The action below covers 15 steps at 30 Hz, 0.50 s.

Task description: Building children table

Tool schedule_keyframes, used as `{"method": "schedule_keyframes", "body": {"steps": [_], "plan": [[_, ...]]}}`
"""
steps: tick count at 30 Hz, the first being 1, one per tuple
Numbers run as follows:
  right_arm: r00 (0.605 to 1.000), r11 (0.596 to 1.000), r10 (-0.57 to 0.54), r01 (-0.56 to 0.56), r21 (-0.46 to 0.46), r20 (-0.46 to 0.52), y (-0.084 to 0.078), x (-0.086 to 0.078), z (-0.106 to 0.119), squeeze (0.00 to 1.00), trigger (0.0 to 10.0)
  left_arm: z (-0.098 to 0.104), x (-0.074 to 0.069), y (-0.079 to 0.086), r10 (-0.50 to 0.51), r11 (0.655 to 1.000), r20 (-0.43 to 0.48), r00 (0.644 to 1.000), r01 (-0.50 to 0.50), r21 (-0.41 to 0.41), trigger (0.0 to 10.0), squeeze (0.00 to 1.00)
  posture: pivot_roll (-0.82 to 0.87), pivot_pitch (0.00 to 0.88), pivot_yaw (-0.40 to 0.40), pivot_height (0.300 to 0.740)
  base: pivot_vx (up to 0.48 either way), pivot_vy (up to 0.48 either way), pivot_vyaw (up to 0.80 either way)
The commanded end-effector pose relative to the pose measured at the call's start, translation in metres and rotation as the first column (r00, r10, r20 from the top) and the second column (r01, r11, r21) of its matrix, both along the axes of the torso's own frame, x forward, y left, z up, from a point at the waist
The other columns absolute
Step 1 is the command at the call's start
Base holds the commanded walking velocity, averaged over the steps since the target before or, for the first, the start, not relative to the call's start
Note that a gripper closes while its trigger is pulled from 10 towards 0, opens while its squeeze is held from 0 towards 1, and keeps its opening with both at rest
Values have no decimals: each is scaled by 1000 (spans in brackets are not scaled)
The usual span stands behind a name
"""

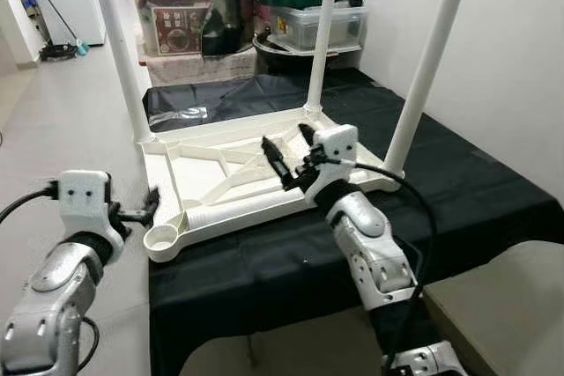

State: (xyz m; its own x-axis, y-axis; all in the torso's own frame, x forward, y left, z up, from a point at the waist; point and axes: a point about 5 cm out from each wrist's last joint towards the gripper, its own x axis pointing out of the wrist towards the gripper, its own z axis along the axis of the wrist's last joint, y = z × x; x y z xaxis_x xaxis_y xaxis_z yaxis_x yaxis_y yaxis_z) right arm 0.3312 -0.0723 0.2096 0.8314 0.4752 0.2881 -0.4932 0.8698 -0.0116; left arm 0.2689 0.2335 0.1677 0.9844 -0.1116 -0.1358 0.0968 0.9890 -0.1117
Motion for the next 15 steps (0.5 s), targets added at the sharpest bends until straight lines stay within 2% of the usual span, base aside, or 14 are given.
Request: {"method": "schedule_keyframes", "body": {"steps": [1, 2, 4, 6, 7, 10, 13, 15], "plan": [[1000, 1000, -3, 3, 8, -17, -1, -2, -1, 0, 10000, -7, 3, 0, -68, 997, -67, 995, 65, -48, 10000, 0, 24, 94, -15, 740, 0, 0, 0], [1000, 1000, -3, 3, 8, -17, -1, -2, -1, 0, 10000, -7, 3, 0, -68, 997, -67, 995, 65, -48, 10000, 0, 24, 94, -15, 740, 0, 0, 0], [1000, 1000, -8, 8, 5, -24, -3, -4, -2, 0, 10000, -11, 7, 0, -156, 981, -115, 981, 140, -135, 10000, 0, 24, 115, -10, 740, 0, 0, 0], [1000, 1000, -8, 8, 5, -24, -3, -4, -2, 0, 10000, -11, 7, 0, -156, 981, -115, 981, 140, -135, 10000, 0, 24, 115, -10, 740, 0, 0, 0], [1000, 1000, -10, 10, 2, -29, -4, -6, -2, 0, 10000, -12, 10, 3, -184, 972, -143, 973, 159, -171, 10000, 0, 26, 149, 0, 740, 0, 0, 0], [999, 1000, -11, 11, 0, -32, -4, -6, -2, 0, 10000, -11, 12, 6, -201, 966, -159, 967, 170, -193, 10000, 0, 26, 149, 0, 740, 0, 0, 0], [999, 1000, -13, 13, -6, -50, -5, -10, -3, 0, 10000, -6, 23, 27, -250, 931, -218, 943, 173, -321, 10000, 0, 33, 195, 11, 740, 0, 0, 0], [999, 1000, -14, 13, -6, -52, -5, -11, -3, 0, 10000, -6, 23, 28, -258, 927, -222, 940, 176, -330, 10000, 0, 33, 195, 11, 740, 0, 0, 0]]}}
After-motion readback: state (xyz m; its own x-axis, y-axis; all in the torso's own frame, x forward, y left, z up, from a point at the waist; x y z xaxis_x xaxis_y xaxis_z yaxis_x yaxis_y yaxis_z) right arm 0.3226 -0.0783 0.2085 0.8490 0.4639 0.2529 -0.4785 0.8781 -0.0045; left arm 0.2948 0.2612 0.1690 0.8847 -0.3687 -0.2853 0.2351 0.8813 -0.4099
